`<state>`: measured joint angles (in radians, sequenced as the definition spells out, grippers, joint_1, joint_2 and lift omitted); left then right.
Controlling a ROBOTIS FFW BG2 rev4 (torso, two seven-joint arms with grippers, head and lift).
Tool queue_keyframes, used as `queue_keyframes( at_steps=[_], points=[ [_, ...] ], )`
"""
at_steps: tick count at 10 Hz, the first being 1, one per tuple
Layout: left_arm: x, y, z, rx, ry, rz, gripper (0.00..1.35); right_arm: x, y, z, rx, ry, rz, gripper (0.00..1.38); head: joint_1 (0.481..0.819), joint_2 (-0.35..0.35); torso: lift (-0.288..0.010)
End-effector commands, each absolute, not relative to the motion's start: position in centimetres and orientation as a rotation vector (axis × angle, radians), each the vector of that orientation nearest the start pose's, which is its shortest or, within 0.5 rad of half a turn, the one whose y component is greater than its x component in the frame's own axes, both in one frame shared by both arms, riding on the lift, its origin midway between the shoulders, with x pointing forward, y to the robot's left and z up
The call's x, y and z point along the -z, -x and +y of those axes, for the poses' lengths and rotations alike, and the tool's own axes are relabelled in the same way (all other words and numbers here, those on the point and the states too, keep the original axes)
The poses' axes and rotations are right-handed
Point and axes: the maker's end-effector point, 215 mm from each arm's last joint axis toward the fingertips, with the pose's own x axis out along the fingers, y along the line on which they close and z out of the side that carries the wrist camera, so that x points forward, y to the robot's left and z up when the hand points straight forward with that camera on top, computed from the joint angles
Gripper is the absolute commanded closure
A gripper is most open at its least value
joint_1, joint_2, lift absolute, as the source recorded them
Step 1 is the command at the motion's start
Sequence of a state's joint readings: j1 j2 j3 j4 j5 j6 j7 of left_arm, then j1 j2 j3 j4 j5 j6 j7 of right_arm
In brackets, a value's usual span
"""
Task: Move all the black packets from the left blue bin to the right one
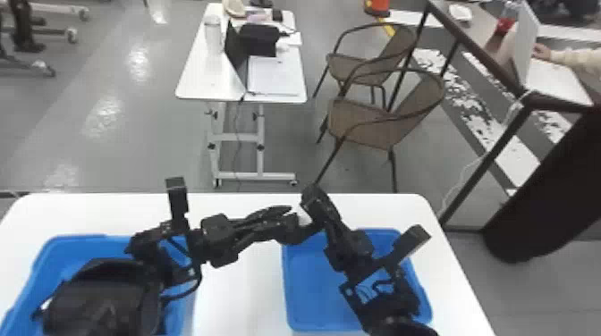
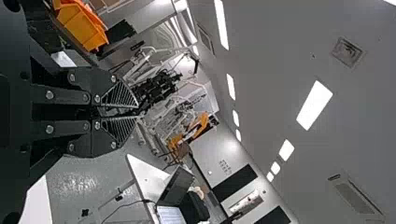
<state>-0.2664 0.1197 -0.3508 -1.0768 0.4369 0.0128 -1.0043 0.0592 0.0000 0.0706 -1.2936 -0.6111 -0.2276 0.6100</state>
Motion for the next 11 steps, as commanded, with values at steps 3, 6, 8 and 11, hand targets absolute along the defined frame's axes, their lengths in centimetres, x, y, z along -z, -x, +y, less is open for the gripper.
queue_keyframes(
  at_steps=[3, 6, 8, 11],
  points=[
    [39.9, -50.9, -1.8, 1.191, 0.316, 0.175, 0.98, 39.3, -52.4, -12.0, -0.502, -0.621, -0.065, 1.28, 0.695, -0.149, 0.0],
    [41.1, -51.2, -1.2, 1.114, 0.336, 0.182, 0.63, 39.7, -52.5, -12.9, -0.485, -0.613, -0.062, 1.29, 0.695, -0.147, 0.0],
    [42.3, -51.3, 0.7, 1.06, 0.327, 0.187, 0.08, 41.9, -53.1, -15.2, -0.431, -0.574, -0.034, 1.29, 0.695, -0.148, 0.0],
    [39.8, -52.6, 9.0, 0.85, 0.27, 0.103, 0.14, 49.4, -53.0, -19.5, -0.318, -0.557, 0.097, 1.29, 0.695, -0.145, 0.0]
  ],
)
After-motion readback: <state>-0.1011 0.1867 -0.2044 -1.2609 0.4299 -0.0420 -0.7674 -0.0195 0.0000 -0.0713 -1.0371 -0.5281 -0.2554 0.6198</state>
